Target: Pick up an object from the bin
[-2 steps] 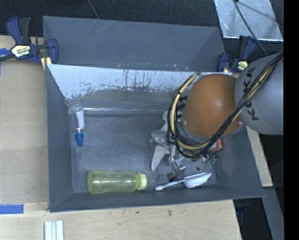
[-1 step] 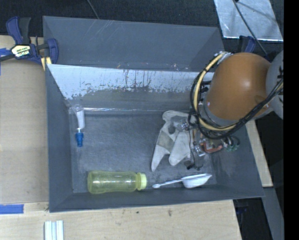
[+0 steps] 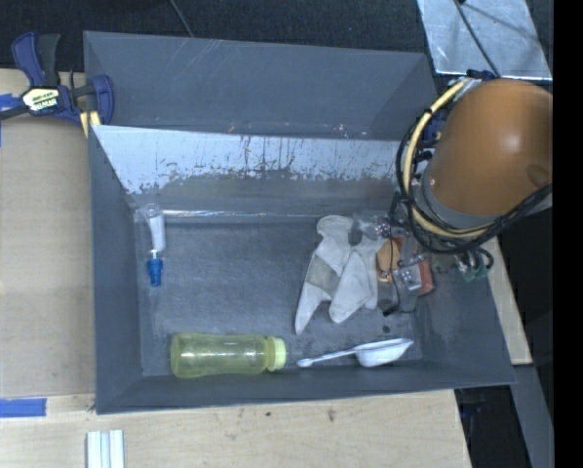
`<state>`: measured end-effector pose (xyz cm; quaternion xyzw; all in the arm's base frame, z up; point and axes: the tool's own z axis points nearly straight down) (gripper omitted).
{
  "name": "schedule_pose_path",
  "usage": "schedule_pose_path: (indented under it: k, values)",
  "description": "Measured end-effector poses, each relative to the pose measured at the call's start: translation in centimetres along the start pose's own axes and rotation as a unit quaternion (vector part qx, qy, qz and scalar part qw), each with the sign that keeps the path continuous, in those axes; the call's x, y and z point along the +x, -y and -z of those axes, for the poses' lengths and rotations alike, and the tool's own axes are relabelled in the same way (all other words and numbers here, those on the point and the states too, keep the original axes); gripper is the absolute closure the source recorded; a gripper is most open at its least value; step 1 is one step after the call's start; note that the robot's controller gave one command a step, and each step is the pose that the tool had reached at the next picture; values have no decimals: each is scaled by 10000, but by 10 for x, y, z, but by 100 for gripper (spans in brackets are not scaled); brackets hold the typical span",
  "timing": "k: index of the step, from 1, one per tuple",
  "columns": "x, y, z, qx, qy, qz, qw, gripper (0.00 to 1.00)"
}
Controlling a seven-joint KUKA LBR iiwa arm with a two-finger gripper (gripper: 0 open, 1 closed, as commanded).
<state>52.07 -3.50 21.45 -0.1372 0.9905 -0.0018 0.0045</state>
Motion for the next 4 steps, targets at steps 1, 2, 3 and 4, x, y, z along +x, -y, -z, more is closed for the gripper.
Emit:
schedule_pose_path:
  k: [1,2,3,4]
  values:
    - [-11,-13,-38,-7,8,-633,9980,0]
    - [-11,-9,-73,-21,-32,-890,9960,0]
    - [2,6,-119,-19,-32,-888,9960,0]
    - [3,1,-126,-17,-33,-1492,9888,100]
